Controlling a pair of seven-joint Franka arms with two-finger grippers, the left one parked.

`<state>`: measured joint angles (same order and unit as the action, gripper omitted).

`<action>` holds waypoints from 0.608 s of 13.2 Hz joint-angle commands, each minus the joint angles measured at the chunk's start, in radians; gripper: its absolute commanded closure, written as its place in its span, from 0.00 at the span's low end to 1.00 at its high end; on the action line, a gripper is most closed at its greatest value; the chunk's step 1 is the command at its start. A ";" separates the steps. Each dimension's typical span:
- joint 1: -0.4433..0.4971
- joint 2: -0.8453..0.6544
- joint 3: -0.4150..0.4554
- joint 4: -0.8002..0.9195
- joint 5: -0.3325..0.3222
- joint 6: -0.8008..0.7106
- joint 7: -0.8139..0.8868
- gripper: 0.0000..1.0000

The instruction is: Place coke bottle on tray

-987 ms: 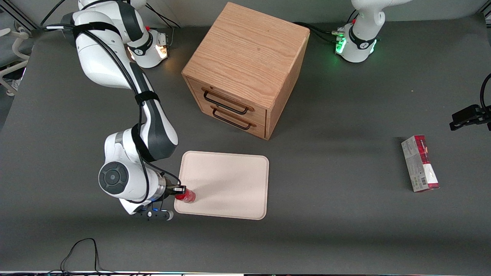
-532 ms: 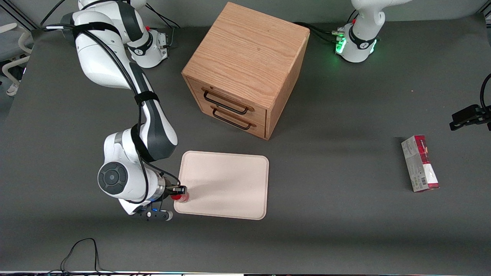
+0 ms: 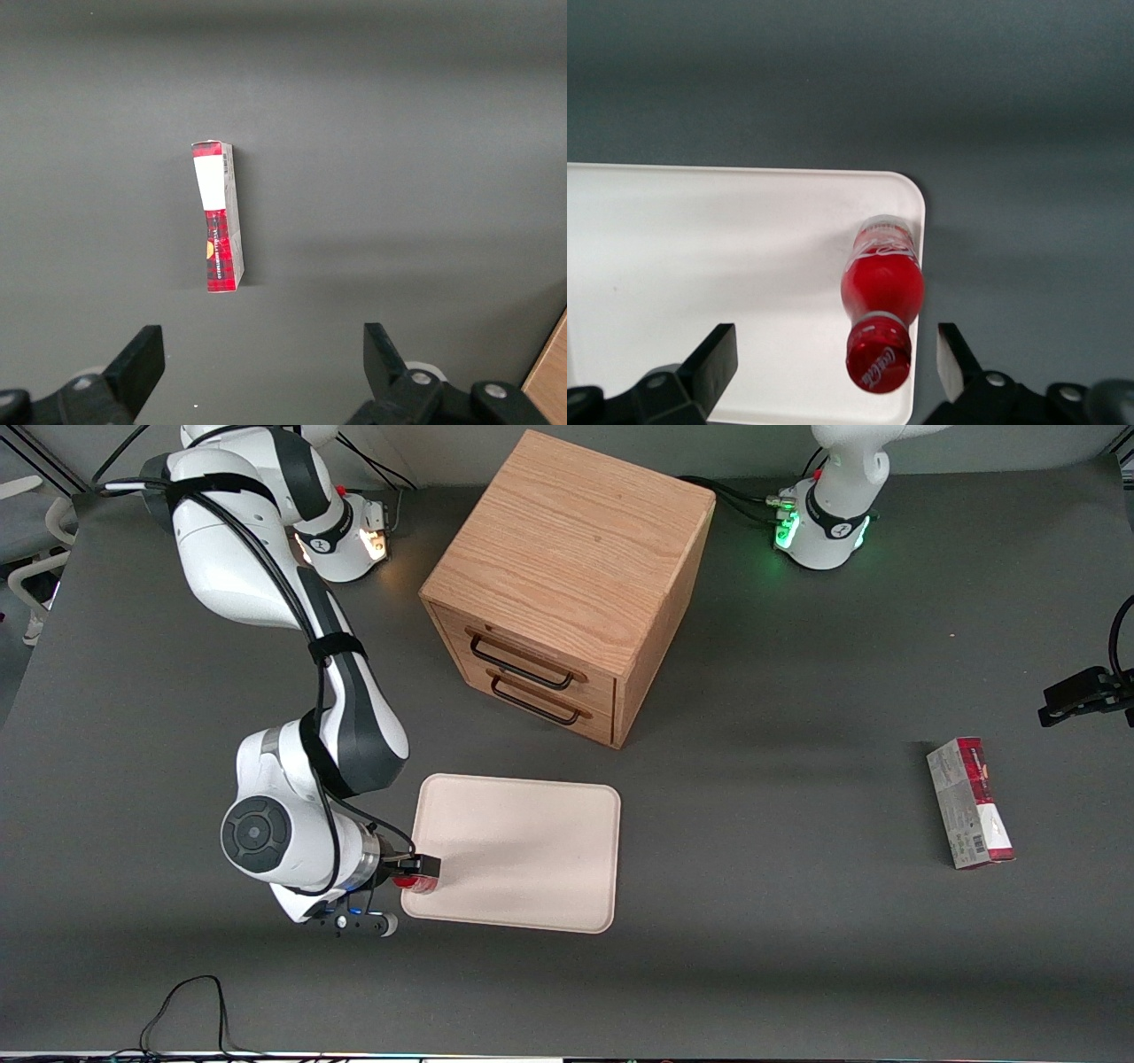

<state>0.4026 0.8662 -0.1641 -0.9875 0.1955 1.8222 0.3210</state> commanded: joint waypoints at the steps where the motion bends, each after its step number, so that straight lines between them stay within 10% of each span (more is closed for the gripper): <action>1: -0.004 -0.041 -0.006 0.006 -0.001 -0.066 -0.011 0.00; 8: -0.031 -0.450 -0.055 -0.440 -0.007 -0.159 -0.092 0.00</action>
<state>0.3655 0.6053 -0.1918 -1.1900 0.1952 1.6422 0.2879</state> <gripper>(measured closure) 0.000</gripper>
